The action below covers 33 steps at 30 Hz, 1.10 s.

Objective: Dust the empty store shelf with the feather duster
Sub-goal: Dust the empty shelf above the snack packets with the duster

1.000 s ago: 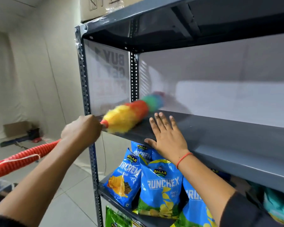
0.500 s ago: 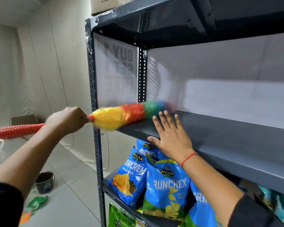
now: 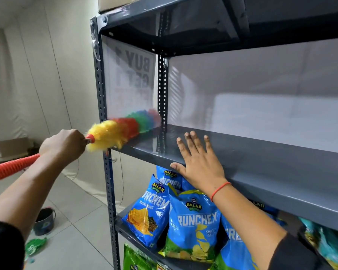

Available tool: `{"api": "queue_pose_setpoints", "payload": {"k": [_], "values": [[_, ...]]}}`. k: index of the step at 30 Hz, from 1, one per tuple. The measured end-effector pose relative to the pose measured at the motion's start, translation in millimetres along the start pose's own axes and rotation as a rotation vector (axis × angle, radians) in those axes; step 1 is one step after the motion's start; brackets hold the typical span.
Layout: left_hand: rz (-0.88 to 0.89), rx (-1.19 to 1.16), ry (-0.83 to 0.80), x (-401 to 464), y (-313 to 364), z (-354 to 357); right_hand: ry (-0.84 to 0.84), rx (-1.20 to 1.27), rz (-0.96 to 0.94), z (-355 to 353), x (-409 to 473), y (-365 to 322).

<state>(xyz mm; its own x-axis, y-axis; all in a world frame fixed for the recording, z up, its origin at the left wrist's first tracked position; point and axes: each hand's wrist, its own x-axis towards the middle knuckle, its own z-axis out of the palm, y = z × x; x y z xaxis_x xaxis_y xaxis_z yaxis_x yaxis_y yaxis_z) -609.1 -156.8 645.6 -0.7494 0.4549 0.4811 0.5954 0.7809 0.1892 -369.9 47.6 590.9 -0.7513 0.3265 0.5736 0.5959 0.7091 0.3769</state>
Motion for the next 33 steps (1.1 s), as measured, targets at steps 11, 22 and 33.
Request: {"api": "queue_pose_setpoints", "payload": {"k": [11,22,33], "values": [[0.118,-0.054,0.043,-6,26,11,0.022,-0.049,0.025,-1,0,0],[0.340,-0.129,-0.078,-15,70,6,0.312,0.135,0.133,-6,-16,4],[0.681,-0.180,-0.046,-37,128,17,0.400,-0.019,0.276,-23,-82,57]]}}
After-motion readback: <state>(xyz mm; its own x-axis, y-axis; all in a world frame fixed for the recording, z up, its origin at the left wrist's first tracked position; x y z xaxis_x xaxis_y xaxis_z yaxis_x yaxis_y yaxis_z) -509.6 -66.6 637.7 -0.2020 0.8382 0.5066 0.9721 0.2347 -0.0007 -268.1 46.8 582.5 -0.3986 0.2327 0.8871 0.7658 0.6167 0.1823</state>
